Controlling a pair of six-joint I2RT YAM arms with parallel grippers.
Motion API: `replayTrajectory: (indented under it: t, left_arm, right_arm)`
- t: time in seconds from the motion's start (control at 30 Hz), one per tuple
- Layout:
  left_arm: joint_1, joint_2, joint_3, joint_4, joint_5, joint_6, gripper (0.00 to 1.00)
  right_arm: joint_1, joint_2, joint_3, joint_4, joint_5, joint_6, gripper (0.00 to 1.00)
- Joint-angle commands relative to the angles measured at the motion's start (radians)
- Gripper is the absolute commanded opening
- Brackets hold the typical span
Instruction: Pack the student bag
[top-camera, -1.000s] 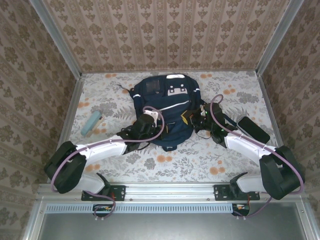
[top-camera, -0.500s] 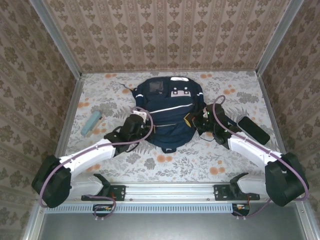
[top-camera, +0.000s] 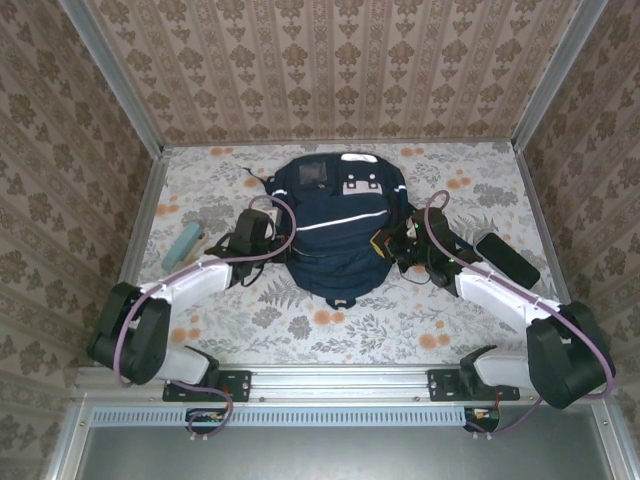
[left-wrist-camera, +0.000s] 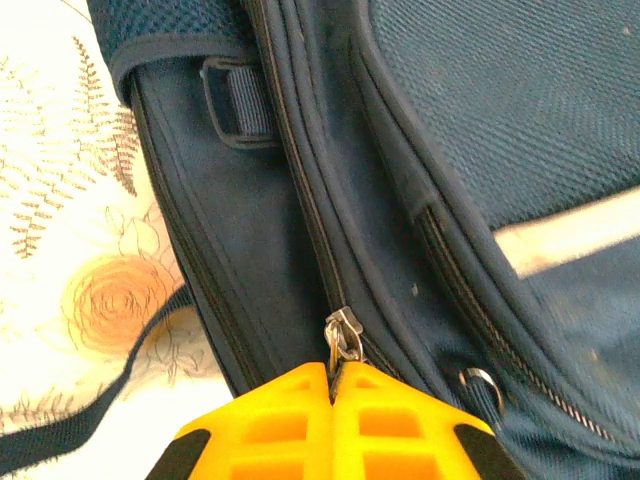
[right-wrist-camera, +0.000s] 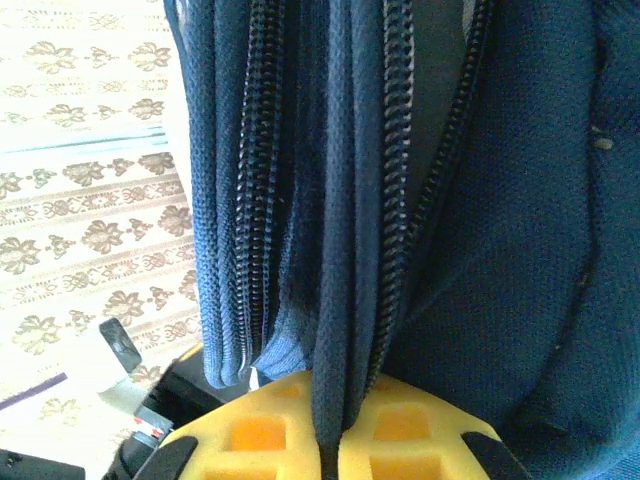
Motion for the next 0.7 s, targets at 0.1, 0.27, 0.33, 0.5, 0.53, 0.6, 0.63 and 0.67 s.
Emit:
replayTrajectory:
  t: [0.1, 0.27, 0.33, 0.5, 0.53, 0.6, 0.63, 0.67]
  left_arm:
    - [0.08, -0.017, 0.038, -0.014, -0.079, 0.025, 0.0]
    - [0.101, -0.078, 0.012, -0.072, -0.129, 0.017, 0.0]
    - [0.115, -0.102, 0.002, -0.097, -0.146, 0.012, 0.0]
    - [0.162, -0.142, -0.002, -0.15, -0.171, 0.005, 0.0]
    - [0.169, -0.145, 0.003, -0.164, -0.174, 0.004, 0.0]
    - [0.18, -0.154, 0.022, -0.212, -0.191, 0.001, 0.2]
    - [0.184, -0.156, 0.033, -0.24, -0.197, -0.002, 0.31]
    - [0.19, -0.161, 0.047, -0.272, -0.196, -0.005, 0.48]
  right_arm:
    - [-0.023, 0.026, 0.079, -0.099, 0.009, -0.171, 0.09]
    - [-0.016, 0.099, 0.151, -0.162, -0.054, -0.291, 0.1]
    - [-0.005, 0.153, 0.184, -0.165, -0.073, -0.317, 0.11]
    - [0.014, 0.272, 0.286, -0.173, -0.126, -0.374, 0.17]
    - [0.014, 0.283, 0.303, -0.183, -0.137, -0.388, 0.21]
    - [0.013, 0.281, 0.328, -0.214, -0.139, -0.424, 0.42]
    - [0.013, 0.269, 0.332, -0.231, -0.128, -0.441, 0.52]
    - [0.013, 0.247, 0.336, -0.259, -0.104, -0.464, 0.62]
